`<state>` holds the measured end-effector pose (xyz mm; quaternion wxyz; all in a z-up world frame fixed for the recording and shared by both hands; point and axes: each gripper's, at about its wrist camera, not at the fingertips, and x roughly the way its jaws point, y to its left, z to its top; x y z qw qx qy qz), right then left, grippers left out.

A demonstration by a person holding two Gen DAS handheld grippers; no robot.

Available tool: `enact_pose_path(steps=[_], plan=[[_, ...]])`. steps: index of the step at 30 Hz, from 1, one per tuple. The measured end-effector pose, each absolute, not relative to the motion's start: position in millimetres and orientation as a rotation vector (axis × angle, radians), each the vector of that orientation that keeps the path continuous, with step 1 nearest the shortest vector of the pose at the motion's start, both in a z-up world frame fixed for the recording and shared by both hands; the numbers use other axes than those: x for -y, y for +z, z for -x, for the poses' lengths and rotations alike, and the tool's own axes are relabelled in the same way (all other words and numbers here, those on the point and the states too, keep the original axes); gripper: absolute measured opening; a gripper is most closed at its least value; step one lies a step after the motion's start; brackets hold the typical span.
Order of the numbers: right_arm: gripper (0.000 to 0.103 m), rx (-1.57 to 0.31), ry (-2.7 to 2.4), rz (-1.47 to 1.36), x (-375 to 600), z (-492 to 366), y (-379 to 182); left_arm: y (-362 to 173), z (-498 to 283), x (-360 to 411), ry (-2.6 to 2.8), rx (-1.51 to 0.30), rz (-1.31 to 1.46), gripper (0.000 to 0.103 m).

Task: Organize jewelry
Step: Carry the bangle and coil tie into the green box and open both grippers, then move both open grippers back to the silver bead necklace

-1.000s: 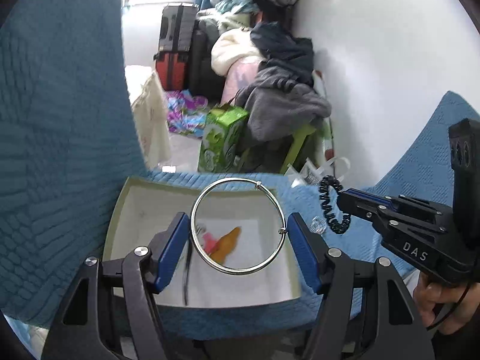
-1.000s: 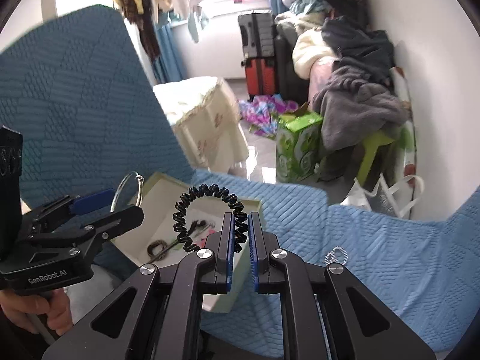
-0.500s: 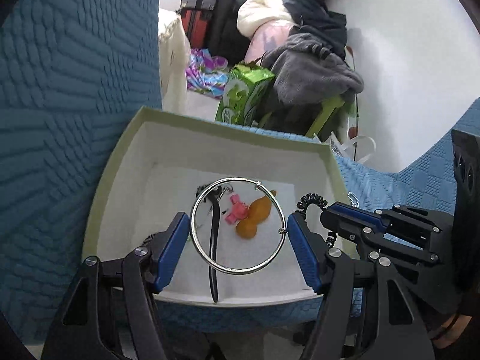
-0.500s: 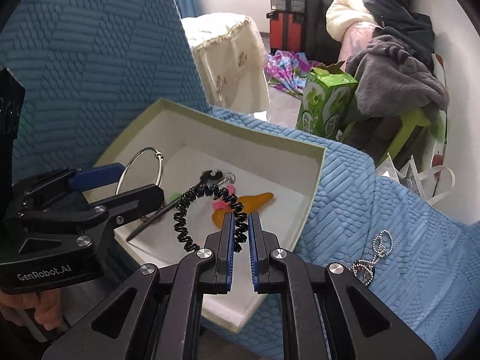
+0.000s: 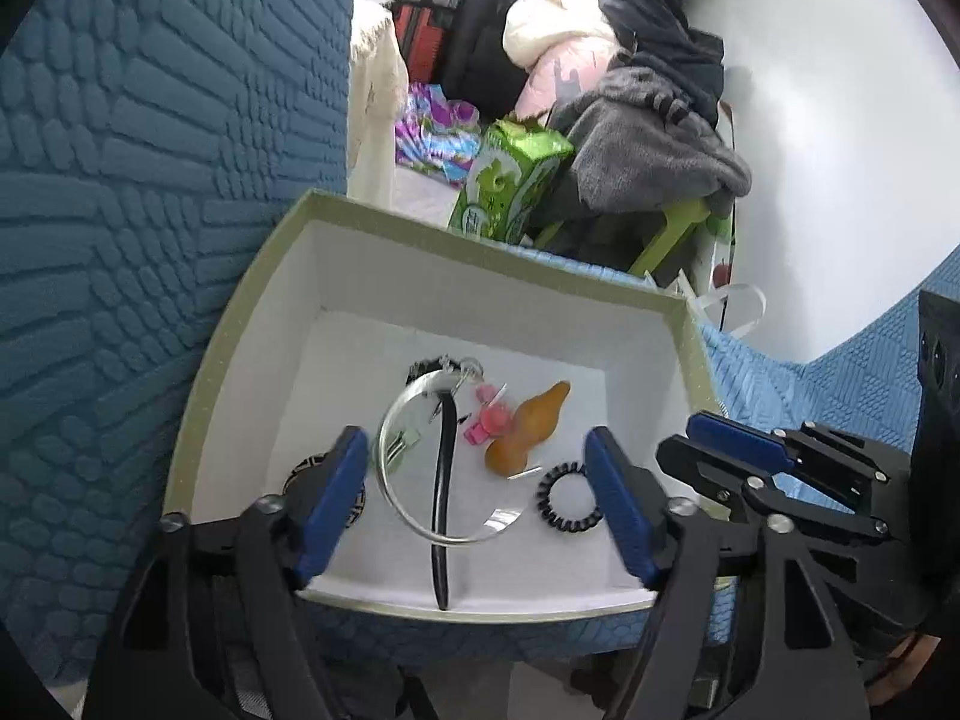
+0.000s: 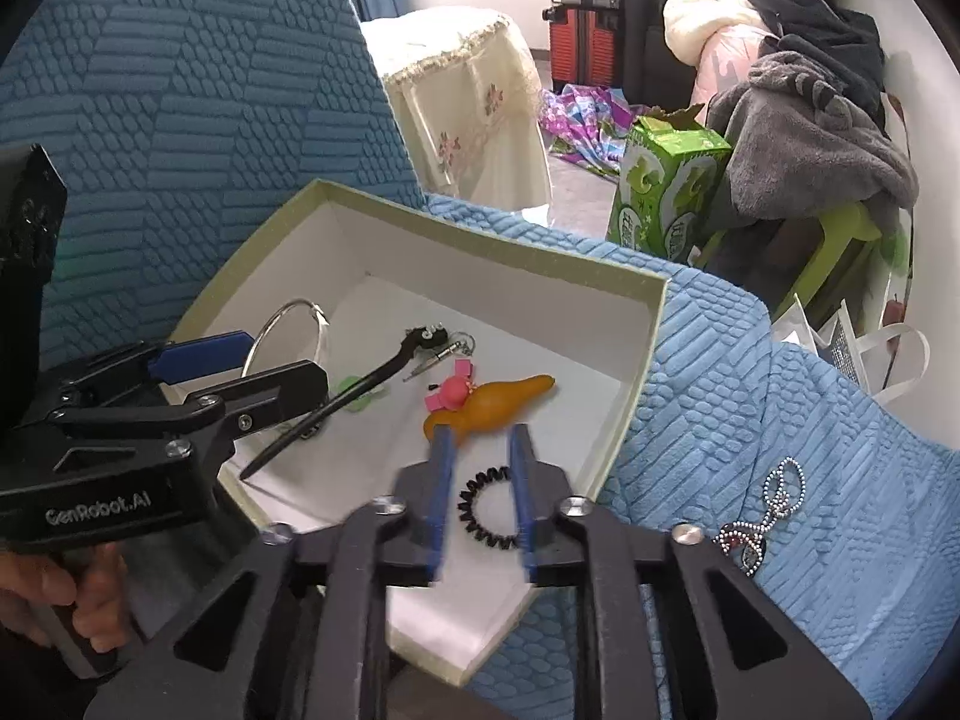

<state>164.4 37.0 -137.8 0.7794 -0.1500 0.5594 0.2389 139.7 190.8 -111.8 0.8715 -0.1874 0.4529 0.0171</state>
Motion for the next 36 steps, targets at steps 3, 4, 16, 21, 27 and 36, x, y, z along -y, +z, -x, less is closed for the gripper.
enact_pose_path(steps=[3, 4, 16, 21, 27, 36], plan=[[0.022, -1.181, 0.515, 0.319, -31, -160, -121, -96, -133, -189, 0.034, -0.900, 0.392, 0.080], [0.022, -1.172, 0.515, 0.315, -28, -159, -116, -91, -131, -189, 0.032, -0.886, 0.389, 0.080], [0.022, -1.016, 0.478, 0.278, 18, -144, -40, -28, -108, -132, -0.042, -0.718, 0.360, 0.079], [0.022, -0.986, 0.437, 0.261, 51, -140, -25, -19, -108, -103, -0.089, -0.695, 0.345, 0.078], [0.022, -0.972, 0.367, 0.227, 100, -136, -21, -27, -117, -62, -0.133, -0.714, 0.329, 0.078], [0.022, -0.997, 0.269, 0.183, 173, -127, -45, -67, -126, -5, -0.212, -0.810, 0.269, 0.078]])
